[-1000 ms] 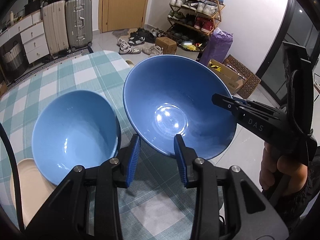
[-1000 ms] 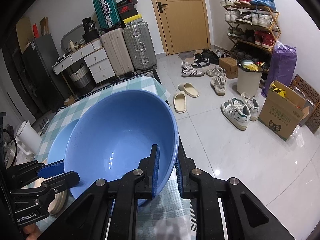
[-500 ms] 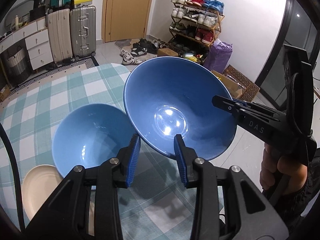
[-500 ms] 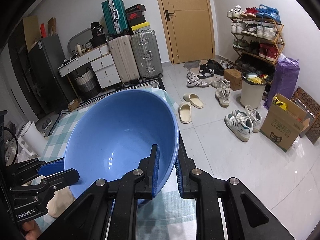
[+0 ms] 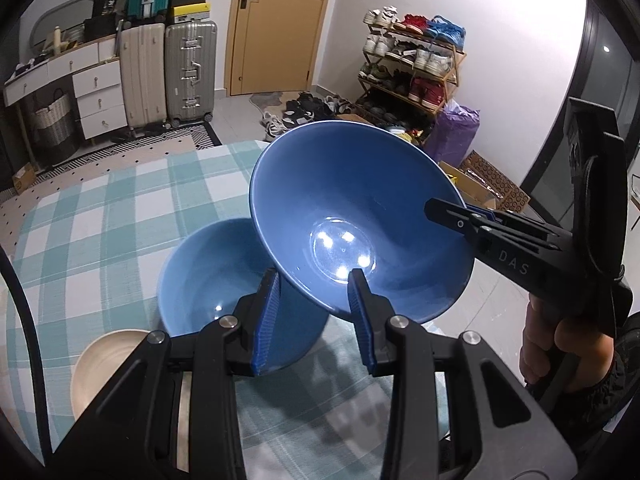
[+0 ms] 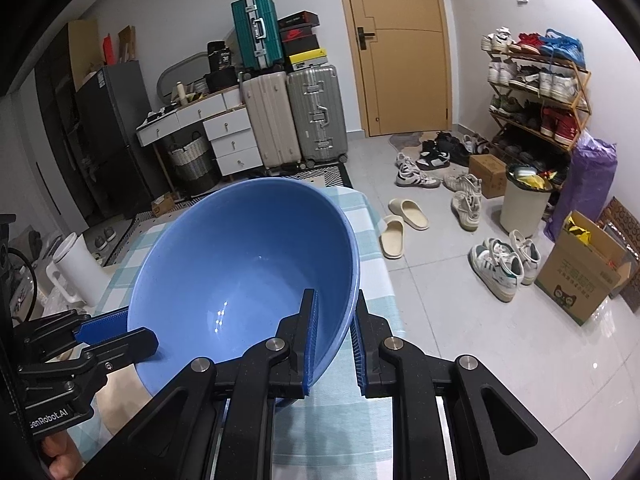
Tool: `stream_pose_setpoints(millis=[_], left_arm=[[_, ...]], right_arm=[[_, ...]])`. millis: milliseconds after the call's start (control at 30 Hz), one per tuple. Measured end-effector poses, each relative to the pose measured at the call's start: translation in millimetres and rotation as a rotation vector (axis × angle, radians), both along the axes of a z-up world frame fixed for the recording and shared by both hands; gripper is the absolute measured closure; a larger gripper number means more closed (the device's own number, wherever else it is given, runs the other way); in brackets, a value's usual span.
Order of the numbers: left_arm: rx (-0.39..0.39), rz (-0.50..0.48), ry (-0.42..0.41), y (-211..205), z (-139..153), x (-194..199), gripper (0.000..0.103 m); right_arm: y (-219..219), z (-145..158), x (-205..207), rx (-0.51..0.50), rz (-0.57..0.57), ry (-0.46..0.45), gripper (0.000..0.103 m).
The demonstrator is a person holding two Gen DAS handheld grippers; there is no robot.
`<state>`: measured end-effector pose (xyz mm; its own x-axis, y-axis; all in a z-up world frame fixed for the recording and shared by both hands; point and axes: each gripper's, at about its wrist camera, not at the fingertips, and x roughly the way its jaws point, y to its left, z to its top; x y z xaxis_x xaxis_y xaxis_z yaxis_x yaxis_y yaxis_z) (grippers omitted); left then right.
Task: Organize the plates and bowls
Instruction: 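Lift the blue bowl with both grippers and carry it over the nested bowls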
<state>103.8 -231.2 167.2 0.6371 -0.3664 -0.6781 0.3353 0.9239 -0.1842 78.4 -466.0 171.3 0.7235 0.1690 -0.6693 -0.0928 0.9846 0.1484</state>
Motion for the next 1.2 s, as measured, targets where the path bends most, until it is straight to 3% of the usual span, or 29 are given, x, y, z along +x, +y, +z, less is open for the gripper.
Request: stream_pose_setpoints(millis=[567,1200], left_arm=[[0.032,0.089,-0.023,66,12,-4,0.071],[0.048,0.132,0.027,87,-22,12,0.071]], right_arm=[[63,0,16,0.004,0.090,0.002,0.085],[97,-29,30,0.002,0.145,0.052,0.085]])
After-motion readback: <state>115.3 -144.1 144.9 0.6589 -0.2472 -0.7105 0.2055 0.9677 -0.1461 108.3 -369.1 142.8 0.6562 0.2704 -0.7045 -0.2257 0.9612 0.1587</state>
